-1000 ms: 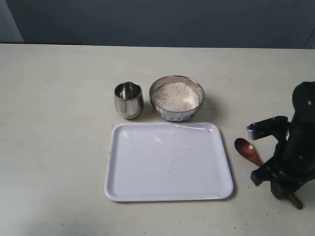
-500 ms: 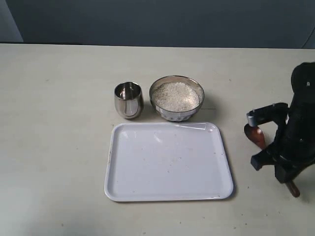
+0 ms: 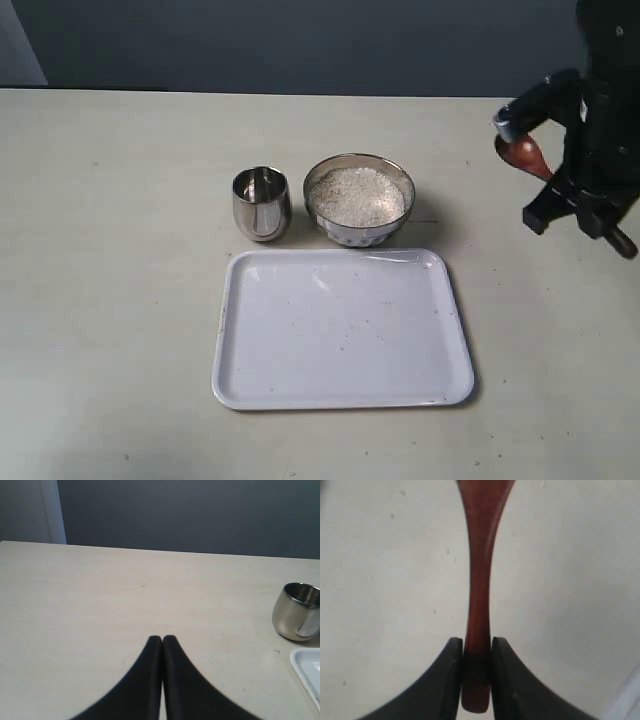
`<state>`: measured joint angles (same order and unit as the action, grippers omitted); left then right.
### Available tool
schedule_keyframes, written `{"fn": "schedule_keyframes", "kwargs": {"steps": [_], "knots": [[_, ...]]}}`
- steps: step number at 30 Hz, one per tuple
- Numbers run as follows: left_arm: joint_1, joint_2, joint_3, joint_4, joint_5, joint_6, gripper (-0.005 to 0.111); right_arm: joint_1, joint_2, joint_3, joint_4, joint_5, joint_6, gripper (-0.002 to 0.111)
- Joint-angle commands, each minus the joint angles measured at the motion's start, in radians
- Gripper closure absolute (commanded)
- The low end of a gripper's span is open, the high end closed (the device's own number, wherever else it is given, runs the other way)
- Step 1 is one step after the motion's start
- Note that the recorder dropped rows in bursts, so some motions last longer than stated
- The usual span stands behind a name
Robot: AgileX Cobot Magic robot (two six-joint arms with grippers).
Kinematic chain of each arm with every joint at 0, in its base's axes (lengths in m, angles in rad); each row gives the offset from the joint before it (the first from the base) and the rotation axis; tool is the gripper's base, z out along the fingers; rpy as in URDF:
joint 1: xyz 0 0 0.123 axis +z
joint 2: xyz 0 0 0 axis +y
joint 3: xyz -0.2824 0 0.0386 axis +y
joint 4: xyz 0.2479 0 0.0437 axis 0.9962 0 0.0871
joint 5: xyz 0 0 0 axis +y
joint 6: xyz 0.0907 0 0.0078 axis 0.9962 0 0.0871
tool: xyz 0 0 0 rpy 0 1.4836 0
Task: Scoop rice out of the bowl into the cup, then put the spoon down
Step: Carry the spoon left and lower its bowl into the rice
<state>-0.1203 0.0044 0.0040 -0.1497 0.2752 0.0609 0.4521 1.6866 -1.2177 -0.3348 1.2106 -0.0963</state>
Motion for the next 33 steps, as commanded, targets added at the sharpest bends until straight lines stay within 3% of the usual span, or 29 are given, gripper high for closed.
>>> {"fn": "schedule_keyframes", "kwargs": {"steps": [1, 20, 33], "knots": [[-0.012, -0.004, -0.004, 0.006, -0.013, -0.007, 0.106, 0.092, 0.032, -0.084, -0.103, 0.011, -0.004, 0.109], [-0.012, -0.004, -0.004, 0.006, -0.013, -0.007, 0.106, 0.339, 0.373, -0.324, -0.542, 0.011, -0.139, 0.109], [-0.012, -0.004, -0.004, 0.006, -0.013, -0.007, 0.106, 0.362, 0.417, -0.324, -0.529, 0.011, -0.221, 0.109]]}}
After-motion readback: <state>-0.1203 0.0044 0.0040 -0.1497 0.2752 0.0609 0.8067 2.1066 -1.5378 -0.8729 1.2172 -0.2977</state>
